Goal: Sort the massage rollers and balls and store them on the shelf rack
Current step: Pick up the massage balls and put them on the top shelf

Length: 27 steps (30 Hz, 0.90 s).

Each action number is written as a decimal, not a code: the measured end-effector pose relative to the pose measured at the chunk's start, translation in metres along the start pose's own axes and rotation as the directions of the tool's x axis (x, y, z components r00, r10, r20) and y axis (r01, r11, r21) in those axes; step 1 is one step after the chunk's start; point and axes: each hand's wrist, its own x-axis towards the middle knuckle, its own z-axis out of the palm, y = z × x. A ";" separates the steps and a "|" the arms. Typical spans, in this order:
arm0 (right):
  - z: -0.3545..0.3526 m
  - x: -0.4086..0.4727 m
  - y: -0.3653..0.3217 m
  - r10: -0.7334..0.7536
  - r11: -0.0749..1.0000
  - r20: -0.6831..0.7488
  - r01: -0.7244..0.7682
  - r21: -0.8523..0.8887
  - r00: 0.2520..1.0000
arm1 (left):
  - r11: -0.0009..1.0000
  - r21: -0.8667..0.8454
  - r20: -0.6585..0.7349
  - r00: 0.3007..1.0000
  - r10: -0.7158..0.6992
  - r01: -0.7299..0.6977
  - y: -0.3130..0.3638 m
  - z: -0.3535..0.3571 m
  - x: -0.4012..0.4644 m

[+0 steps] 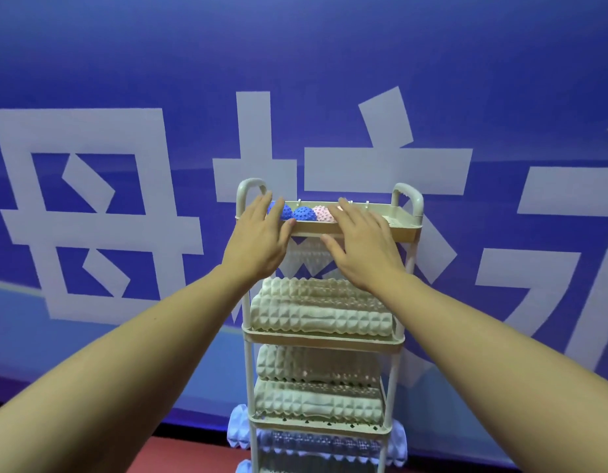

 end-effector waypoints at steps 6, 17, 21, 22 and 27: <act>0.030 -0.085 -0.016 -0.137 0.986 -0.138 0.148 0.074 0.981 | 0.975 0.007 -0.165 0.962 0.219 -0.221 0.017 0.013 -0.085; 0.178 -0.360 -0.036 0.186 0.966 0.603 -0.257 0.034 0.776 | 0.981 -0.071 0.649 0.755 -0.093 0.181 0.005 0.148 -0.395; 0.222 -0.454 -0.039 0.238 0.939 0.751 -0.343 -0.017 0.616 | 0.953 -0.039 0.827 0.545 -0.139 0.302 -0.003 0.192 -0.484; 0.233 -0.475 -0.038 0.251 0.927 0.784 -0.373 -0.026 0.568 | 0.948 -0.027 0.848 0.510 -0.146 0.316 -0.006 0.204 -0.503; 0.287 -0.559 -0.029 0.277 0.886 0.886 -0.456 -0.085 0.372 | 0.895 0.045 0.924 0.322 -0.206 0.444 -0.018 0.268 -0.584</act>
